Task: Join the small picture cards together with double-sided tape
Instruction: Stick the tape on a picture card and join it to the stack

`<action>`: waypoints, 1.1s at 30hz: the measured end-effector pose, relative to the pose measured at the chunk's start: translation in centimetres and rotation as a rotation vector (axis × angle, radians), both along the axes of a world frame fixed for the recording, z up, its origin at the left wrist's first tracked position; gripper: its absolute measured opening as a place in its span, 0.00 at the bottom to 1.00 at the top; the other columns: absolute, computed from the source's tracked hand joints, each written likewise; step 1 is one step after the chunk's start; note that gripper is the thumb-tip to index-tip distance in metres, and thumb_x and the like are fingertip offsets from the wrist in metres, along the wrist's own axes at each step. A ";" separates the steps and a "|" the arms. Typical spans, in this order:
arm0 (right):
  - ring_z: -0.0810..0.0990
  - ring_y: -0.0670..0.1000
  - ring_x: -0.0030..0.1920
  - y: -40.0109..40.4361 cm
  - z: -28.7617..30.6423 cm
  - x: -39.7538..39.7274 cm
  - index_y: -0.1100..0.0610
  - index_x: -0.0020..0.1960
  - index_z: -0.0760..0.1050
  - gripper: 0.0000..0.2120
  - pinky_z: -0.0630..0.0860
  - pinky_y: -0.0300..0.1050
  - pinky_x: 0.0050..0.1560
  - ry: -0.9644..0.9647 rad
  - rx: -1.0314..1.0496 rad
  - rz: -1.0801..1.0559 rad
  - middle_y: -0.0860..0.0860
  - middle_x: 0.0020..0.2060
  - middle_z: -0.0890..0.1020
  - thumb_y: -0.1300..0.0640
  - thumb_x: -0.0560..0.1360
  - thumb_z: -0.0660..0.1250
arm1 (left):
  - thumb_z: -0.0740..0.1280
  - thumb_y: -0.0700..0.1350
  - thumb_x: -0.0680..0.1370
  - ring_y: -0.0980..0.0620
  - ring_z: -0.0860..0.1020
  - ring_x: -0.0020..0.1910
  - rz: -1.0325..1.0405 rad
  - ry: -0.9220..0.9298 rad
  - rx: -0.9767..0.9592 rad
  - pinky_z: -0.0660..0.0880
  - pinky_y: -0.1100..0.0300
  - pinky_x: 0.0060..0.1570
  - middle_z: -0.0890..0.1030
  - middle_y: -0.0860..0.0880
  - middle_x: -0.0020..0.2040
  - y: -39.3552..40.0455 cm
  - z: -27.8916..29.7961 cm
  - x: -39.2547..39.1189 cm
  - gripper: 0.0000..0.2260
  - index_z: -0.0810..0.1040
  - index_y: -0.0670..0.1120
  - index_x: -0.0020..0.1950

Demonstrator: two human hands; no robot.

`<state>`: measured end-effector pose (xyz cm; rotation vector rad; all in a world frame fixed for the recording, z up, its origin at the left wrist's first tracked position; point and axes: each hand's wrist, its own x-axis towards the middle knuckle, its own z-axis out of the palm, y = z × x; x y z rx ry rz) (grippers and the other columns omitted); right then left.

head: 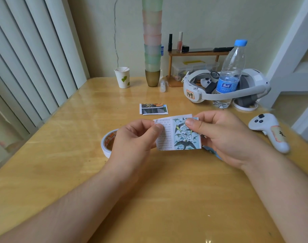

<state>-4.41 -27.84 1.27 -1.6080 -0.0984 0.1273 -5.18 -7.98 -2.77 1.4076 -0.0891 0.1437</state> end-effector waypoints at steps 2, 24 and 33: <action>0.86 0.53 0.42 0.0 0.1 -0.1 0.62 0.45 0.82 0.13 0.80 0.61 0.60 0.005 -0.010 0.009 0.58 0.42 0.87 0.53 0.68 0.74 | 0.72 0.39 0.80 0.54 0.82 0.35 -0.001 0.007 0.013 0.77 0.56 0.44 0.86 0.49 0.38 0.0 0.0 0.1 0.12 0.83 0.48 0.37; 0.87 0.55 0.44 0.3 0.1 0.4 0.61 0.44 0.81 0.05 0.84 0.58 0.54 0.100 0.085 -0.118 0.60 0.44 0.88 0.62 0.78 0.71 | 0.60 0.36 0.85 0.47 0.87 0.46 -0.206 0.160 -0.219 0.86 0.54 0.38 0.88 0.43 0.56 0.3 1.2 -0.5 0.14 0.81 0.48 0.65; 0.87 0.55 0.45 -0.2 -0.1 0.4 0.64 0.47 0.82 0.04 0.86 0.53 0.49 0.119 0.024 -0.064 0.62 0.47 0.88 0.62 0.77 0.71 | 0.61 0.43 0.86 0.45 0.87 0.44 -0.205 0.167 -0.190 0.83 0.54 0.43 0.88 0.41 0.53 0.4 1.2 -0.1 0.11 0.84 0.44 0.57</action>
